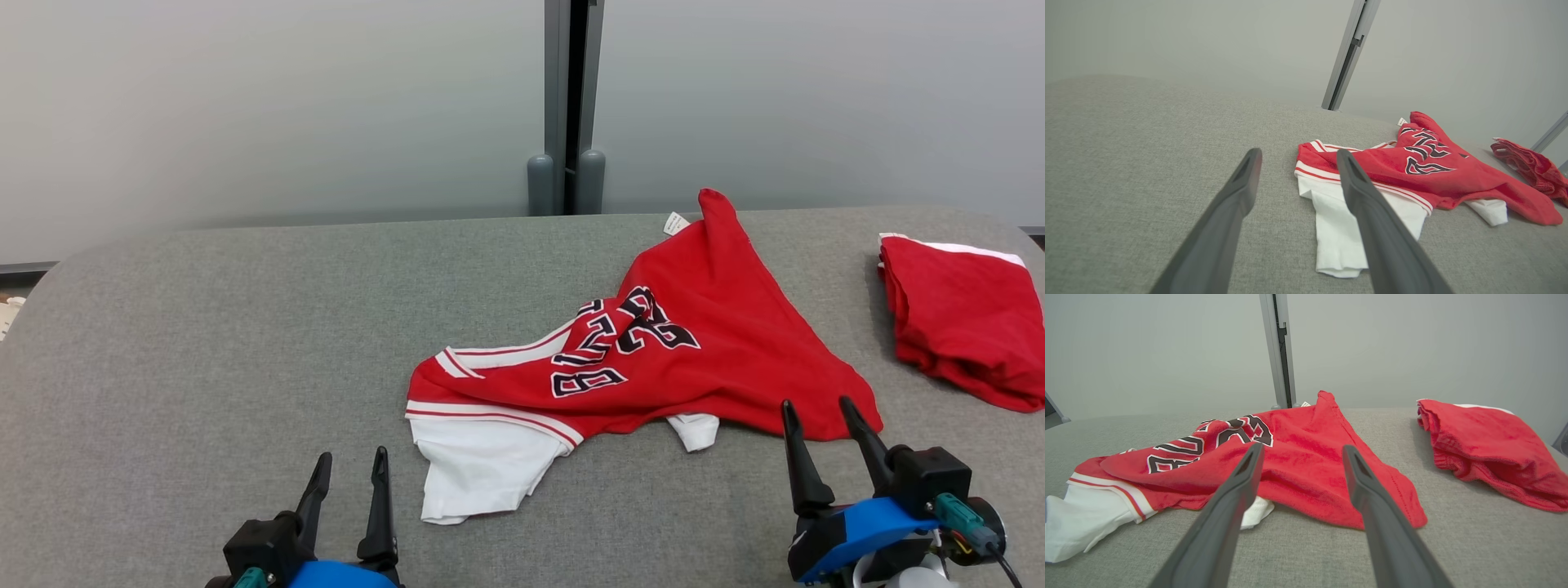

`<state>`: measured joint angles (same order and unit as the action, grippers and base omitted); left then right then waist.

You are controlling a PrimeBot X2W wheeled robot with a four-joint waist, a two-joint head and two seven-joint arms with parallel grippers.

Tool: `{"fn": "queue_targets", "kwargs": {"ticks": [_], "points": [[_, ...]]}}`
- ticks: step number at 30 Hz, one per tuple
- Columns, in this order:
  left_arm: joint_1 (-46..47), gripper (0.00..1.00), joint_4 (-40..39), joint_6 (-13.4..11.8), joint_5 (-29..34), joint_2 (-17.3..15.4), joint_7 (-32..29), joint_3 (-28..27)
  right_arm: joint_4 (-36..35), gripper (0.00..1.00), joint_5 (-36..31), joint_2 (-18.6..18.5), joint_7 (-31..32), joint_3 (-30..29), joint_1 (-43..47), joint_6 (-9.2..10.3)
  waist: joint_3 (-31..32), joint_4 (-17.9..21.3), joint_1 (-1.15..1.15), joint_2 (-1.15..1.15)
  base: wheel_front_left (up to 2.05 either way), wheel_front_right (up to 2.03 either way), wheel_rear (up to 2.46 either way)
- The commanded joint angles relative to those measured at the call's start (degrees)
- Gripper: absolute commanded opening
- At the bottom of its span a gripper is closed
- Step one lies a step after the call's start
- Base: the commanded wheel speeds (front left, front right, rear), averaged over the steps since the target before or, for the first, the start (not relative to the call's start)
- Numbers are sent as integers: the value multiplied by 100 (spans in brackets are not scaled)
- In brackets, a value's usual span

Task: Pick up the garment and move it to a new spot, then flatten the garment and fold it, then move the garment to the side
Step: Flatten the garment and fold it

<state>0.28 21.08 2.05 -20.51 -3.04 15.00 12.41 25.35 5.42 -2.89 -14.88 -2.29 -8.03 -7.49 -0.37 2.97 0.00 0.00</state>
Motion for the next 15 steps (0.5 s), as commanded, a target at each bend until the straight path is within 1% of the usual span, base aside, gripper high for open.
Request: {"fn": "queue_targets", "kwargs": {"ticks": [1, 13, 15], "points": [[-10, 100, -10, -19, 11, -10, 26, -4, 21, 100, -15, -1, -35, 15, -49, -1, -1, -8, 0, 0, 0, 0, 0], [56, 100, 18, -67, 19, -31, 26, -28, 36, 100, 67, -1, -38, 169, -105, -1, -43, -29, 0, 0, 0, 0, 0], [75, 100, 63, -99, 27, -45, -58, -6, 30, 100, 80, -1, -38, 193, -118, -1, -58, -25, 0, 0, 0, 0, 0]]}}
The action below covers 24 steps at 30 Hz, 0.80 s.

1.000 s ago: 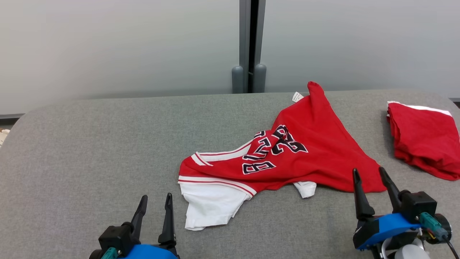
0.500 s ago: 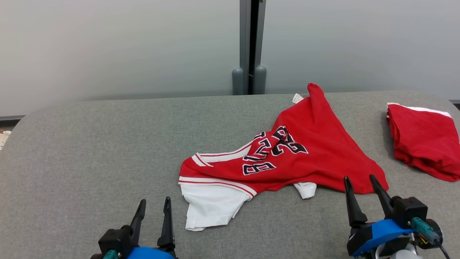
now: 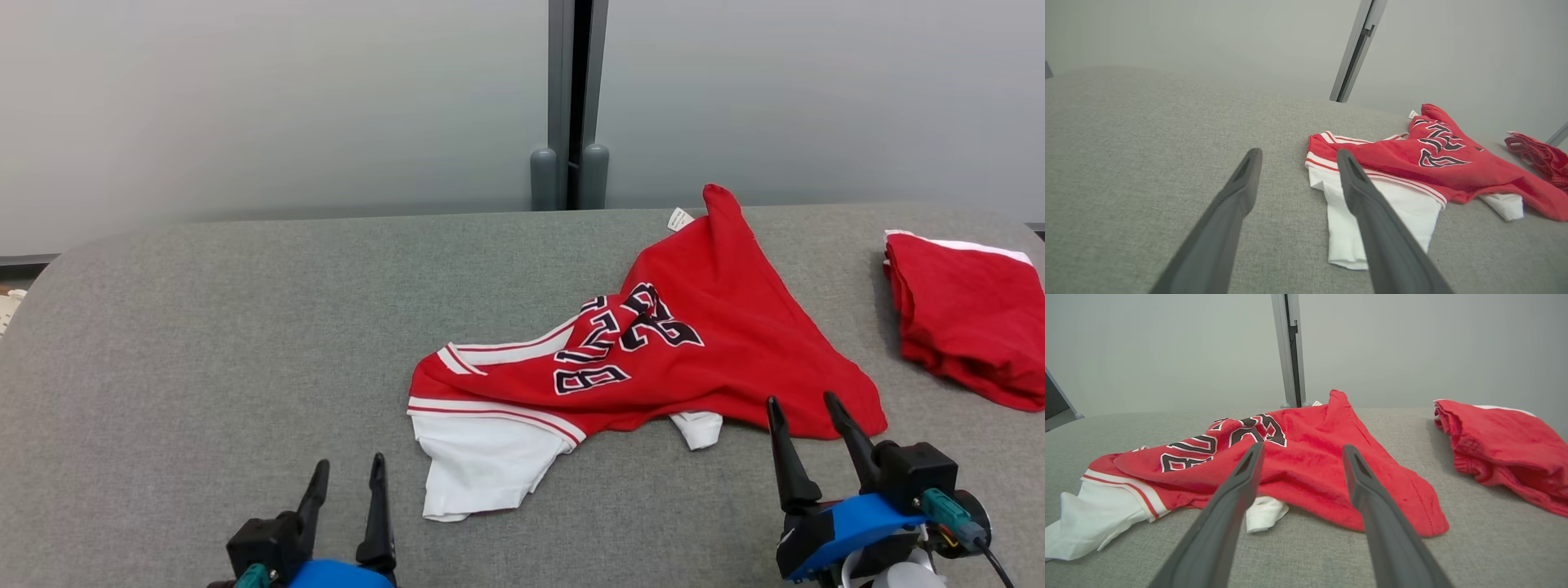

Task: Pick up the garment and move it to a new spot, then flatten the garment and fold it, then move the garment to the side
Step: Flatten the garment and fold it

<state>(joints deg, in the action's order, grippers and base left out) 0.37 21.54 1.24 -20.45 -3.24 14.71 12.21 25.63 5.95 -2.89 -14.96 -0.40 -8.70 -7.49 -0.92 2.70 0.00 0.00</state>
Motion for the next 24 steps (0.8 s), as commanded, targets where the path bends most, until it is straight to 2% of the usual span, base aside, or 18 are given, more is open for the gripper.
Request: {"fn": "queue_targets", "kwargs": {"ticks": [1, 9, 19, 24], "points": [[67, 100, 54, -13, 27, -30, -152, 62, -4, 100, 26, -1, -31, 17, -59, -1, -11, 5, 0, 0, 0, 0, 0], [-42, 100, -78, 87, -190, 2, -1221, 565, -35, 100, -3, -1, -31, -45, -96, -1, -123, 50, 0, 0, 0, 0, 0], [368, 100, 439, -261, -196, 4, -1744, 696, -10, 100, -9, -1, -32, -126, -220, -1, -340, 239, 0, 0, 0, 0, 0], [480, 100, 751, -235, -376, 20, -1939, 794, -26, 100, -43, -1, -32, -249, -248, -1, -432, 312, 0, 0, 0, 0, 0]]}}
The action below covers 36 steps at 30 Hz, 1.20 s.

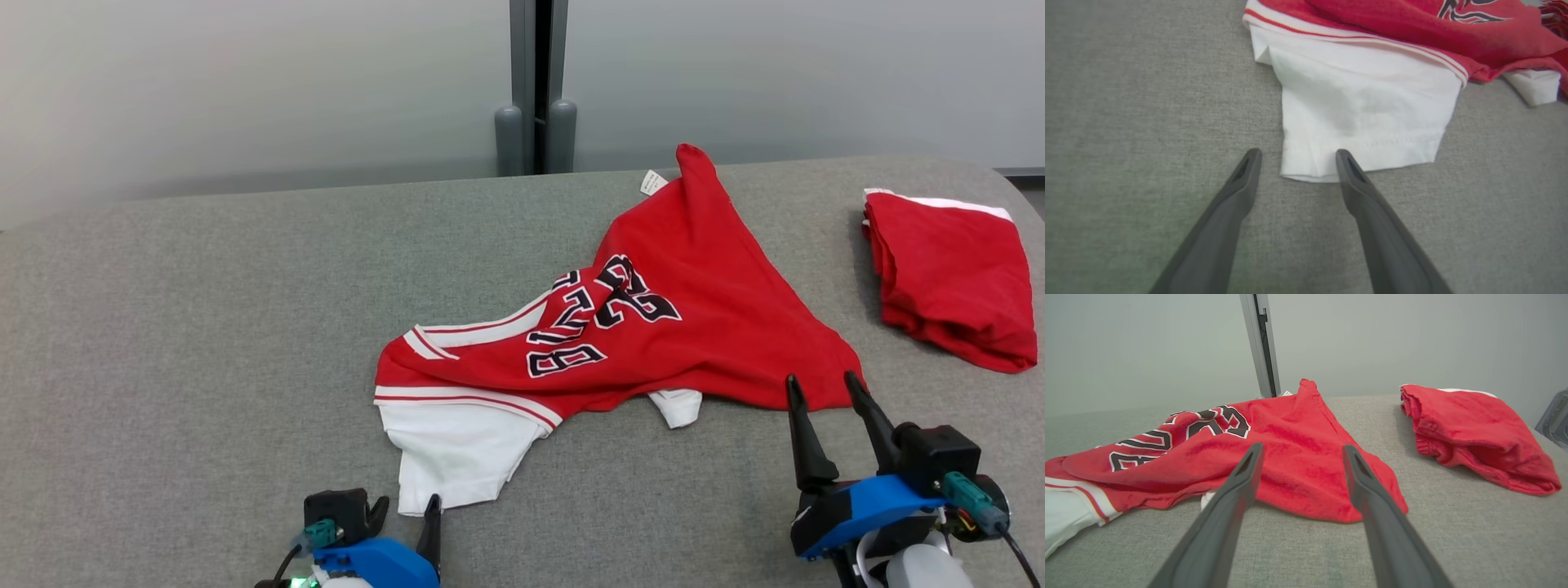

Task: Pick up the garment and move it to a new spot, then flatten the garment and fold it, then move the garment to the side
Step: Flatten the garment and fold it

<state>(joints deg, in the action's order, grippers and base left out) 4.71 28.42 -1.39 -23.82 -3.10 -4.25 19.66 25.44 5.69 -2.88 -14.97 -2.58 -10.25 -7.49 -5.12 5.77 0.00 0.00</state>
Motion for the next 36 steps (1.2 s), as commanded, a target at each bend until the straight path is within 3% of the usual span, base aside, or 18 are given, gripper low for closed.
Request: {"fn": "queue_targets", "kwargs": {"ticks": [1, 3, 5, 7, 20, 32, 34, 35, 36], "points": [[59, 88, 98, 31, -58, 10, -42, 68, -13, 100, -26, -3, -31, -74, -91, -1, -34, 13, 0, 0, 0, 0, 0], [89, 47, 163, 43, -106, 16, -36, 104, -6, 100, -80, -2, -31, -181, -92, -1, -62, 14, 0, 0, 0, 0, 0], [126, 30, 216, 54, -124, 22, -29, 155, 40, 100, -140, -3, -31, -311, -108, -1, -92, 3, 0, 0, 0, 0, 0], [192, 0, 245, 68, -138, 20, -6, 218, 137, 100, -227, -4, -17, -506, -138, -1, -123, -20, 0, 0, 0, 0, 0], [443, 0, -193, 19, -186, -126, 764, 75, 1232, 100, -1538, -3, 893, -2379, -918, -1, -326, -290, 0, 0, 0, 0, 0], [288, 0, -643, -48, -212, -229, 808, 76, 2329, 100, -1529, -106, 1217, -2276, -1566, 0, -384, -382, 0, 0, 0, 0, 0], [285, 0, -708, -55, -210, -246, 802, 89, 2536, 80, -1437, -150, 1343, -2179, -1672, -1, -385, -379, 0, 0, 0, 0, 0], [282, 0, -737, -61, -211, -253, 805, 94, 2639, 56, -1362, -173, 1418, -2128, -1714, -1, -384, -377, 0, 0, 0, 0, 0], [277, 0, -764, -58, -215, -262, 803, 97, 2734, 47, -1271, -191, 1483, -2088, -1752, -1, -382, -373, 0, 0, 0, 0, 0]]}}
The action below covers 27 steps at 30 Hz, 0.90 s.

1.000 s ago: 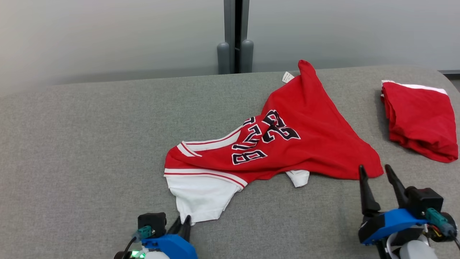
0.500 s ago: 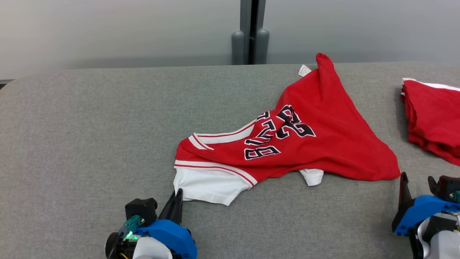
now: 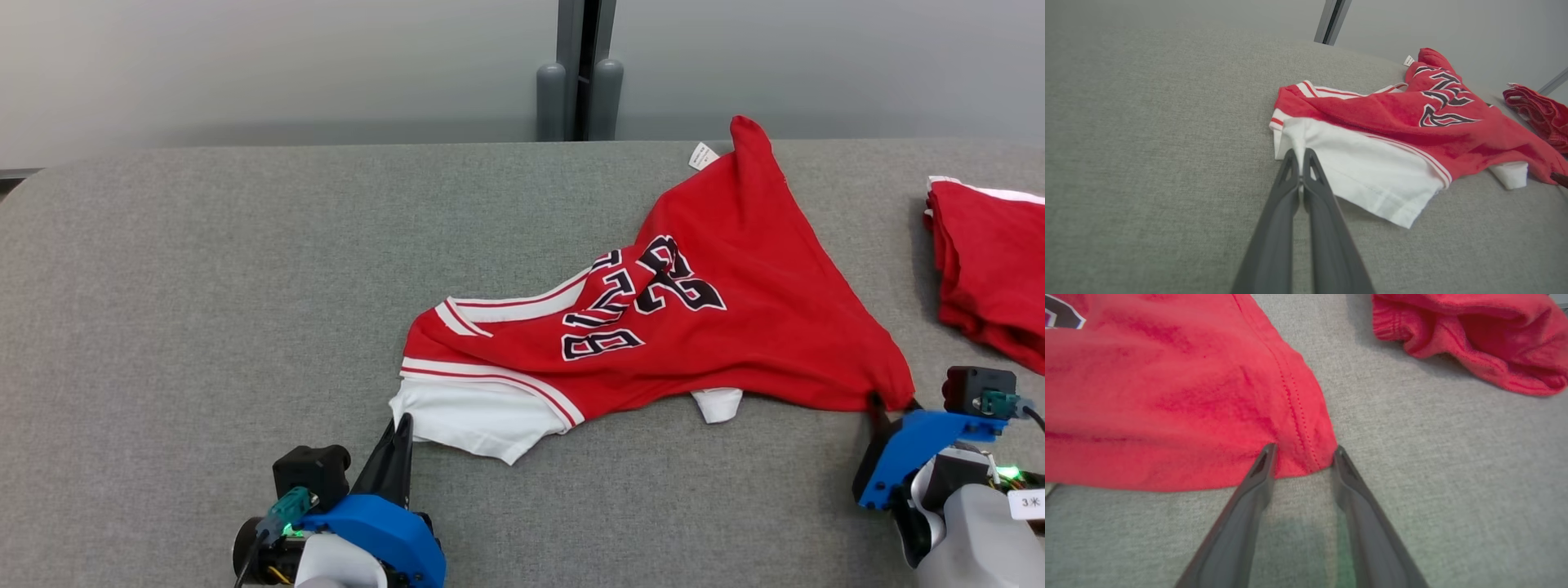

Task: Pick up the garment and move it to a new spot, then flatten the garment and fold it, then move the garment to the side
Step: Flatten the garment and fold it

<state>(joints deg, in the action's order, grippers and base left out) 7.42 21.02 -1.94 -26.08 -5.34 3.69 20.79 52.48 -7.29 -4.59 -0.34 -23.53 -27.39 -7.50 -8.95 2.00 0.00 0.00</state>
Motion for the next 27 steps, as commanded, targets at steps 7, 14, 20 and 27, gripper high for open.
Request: {"fn": "queue_targets", "kwargs": {"ticks": [7, 14, 20, 27], "points": [[-59, 0, -182, -16, -49, -82, 6, -13, 385, 15, 837, -185, 163, 347, -302, 1, 43, 45, 0, 0, 0, 0, 0], [-5, 0, -548, 152, -349, -139, -91, -138, -15, 0, 1911, -166, 132, 1037, -424, 1, 238, 131, 0, 0, 0, 0, 0], [352, 0, -1375, 276, -712, -356, -335, -489, -1307, 0, 3056, -443, 425, 1937, -112, 1, 525, 256, 0, 0, 0, 0, 0], [1046, 0, -2827, 184, -882, -875, -867, -955, -3639, 0, 4144, -773, 1003, 2141, 253, 1, 823, 370, 0, 0, 0, 0, 0]]}}
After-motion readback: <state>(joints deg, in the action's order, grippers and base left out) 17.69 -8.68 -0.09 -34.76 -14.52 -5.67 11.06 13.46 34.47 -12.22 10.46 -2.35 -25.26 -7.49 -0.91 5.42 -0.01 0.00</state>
